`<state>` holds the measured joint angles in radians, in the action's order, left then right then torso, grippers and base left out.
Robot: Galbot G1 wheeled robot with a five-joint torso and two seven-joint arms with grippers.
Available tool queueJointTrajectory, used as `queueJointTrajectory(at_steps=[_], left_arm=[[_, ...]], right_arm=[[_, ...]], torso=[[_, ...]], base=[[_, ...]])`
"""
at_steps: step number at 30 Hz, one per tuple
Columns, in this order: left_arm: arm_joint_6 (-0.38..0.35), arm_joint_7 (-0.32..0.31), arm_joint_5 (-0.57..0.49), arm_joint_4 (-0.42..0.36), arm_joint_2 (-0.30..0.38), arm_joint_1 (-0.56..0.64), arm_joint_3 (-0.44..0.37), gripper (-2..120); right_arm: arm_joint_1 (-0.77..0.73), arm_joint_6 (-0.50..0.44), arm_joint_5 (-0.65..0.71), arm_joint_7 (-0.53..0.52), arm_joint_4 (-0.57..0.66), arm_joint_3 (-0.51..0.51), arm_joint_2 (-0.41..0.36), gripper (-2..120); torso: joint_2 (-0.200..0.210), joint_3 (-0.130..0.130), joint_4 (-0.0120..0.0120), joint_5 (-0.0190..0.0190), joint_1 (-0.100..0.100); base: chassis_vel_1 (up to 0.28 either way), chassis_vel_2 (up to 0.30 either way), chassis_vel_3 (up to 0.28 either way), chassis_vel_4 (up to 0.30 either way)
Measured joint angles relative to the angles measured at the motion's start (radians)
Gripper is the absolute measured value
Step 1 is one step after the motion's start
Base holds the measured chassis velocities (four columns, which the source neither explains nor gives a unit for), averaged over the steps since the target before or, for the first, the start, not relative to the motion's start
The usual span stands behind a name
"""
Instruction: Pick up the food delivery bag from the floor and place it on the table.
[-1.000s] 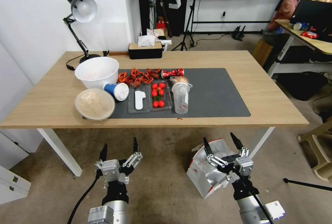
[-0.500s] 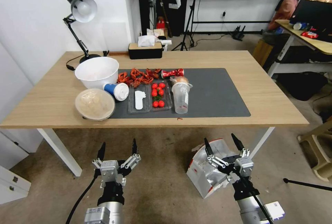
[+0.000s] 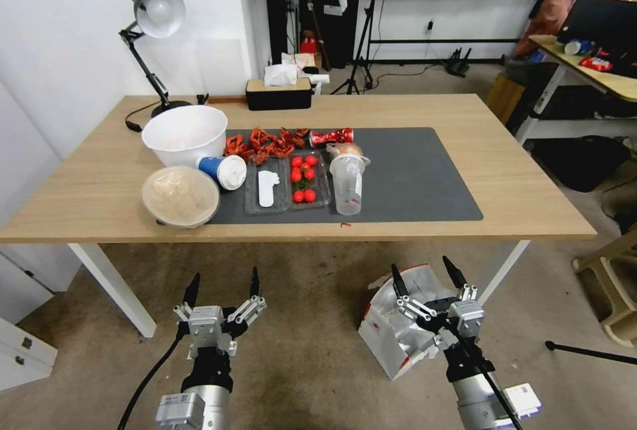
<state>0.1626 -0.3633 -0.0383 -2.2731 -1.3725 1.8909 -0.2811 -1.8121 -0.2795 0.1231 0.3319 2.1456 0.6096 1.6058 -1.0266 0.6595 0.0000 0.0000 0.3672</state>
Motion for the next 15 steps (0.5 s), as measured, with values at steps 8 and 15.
queueJointTrajectory(at_steps=[8, 15], left_arm=[[-0.001, 0.0, 0.0, 0.0, 0.002, 0.001, -0.008, 100], [0.0, 0.0, 0.0, 0.0, 0.003, 0.004, -0.009, 100]], right_arm=[[-0.002, -0.003, 0.001, 0.0, 0.001, 0.001, -0.005, 100], [-0.006, -0.008, 0.001, 0.0, 0.004, 0.001, -0.004, 100]], torso=[[0.044, -0.025, 0.0, 0.0, -0.019], [0.08, -0.045, 0.0, 0.0, -0.035]], base=[[0.0, 0.0, 0.0, 0.0], [0.0, 0.0, 0.0, 0.0]])
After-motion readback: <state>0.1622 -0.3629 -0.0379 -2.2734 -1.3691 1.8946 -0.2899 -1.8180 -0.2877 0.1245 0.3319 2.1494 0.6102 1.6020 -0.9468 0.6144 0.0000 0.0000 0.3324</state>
